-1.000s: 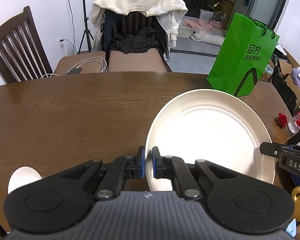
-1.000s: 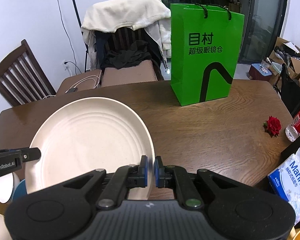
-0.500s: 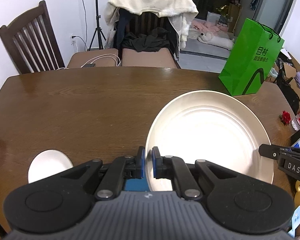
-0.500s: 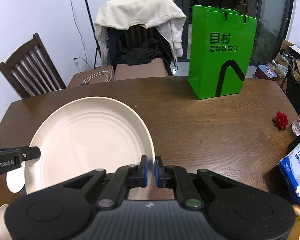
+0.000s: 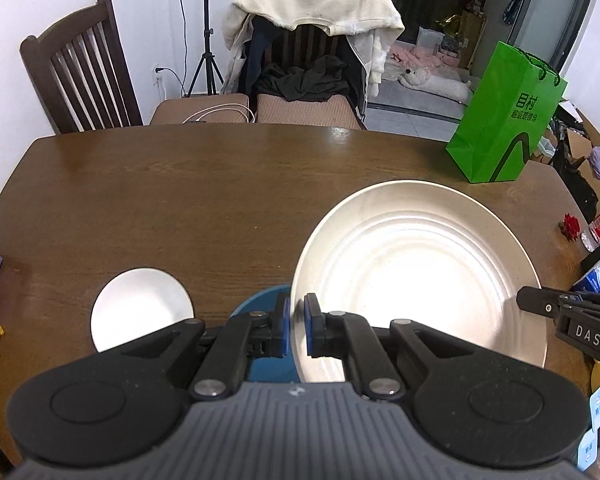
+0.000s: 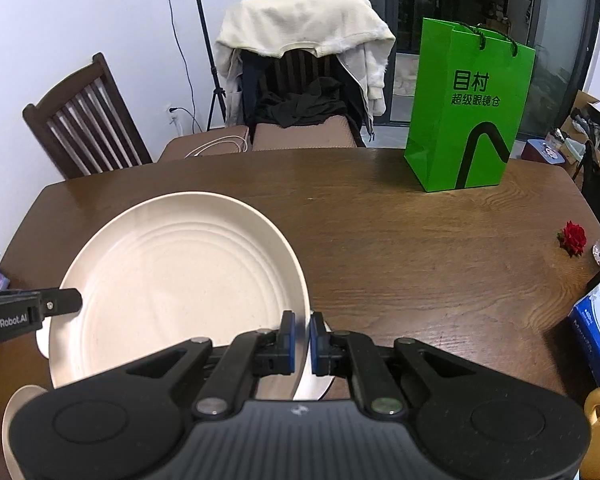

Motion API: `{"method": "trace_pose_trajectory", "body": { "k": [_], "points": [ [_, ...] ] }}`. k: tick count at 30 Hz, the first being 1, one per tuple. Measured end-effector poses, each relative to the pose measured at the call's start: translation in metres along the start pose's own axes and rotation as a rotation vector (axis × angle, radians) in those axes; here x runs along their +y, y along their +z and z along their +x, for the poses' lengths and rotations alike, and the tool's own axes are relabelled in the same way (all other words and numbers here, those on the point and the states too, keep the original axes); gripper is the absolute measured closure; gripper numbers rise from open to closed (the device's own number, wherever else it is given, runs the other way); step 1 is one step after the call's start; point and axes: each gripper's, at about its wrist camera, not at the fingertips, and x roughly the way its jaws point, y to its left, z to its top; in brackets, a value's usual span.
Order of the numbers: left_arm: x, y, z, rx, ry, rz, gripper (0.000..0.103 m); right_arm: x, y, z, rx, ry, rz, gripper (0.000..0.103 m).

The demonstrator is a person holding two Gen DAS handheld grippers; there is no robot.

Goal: Organize plates and bowls
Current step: 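Carry the held plate past the bowls toward the plate stack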

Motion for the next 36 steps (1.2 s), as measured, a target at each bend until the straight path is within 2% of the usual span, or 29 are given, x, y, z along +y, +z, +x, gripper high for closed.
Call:
{"method": "trace_pose_trajectory", "body": {
  "k": [17,36],
  "points": [
    [0.022,-0.038,-0.024,0.018,0.006,-0.014,0.095,0.024,-0.037,-0.019,0.013,0.006,-0.019,0.096],
    [0.063,-0.086,-0.054,0.040,0.058,-0.075,0.095,0.063,-0.075,-0.029,0.050,0.084,-0.080,0.096]
  ]
}}
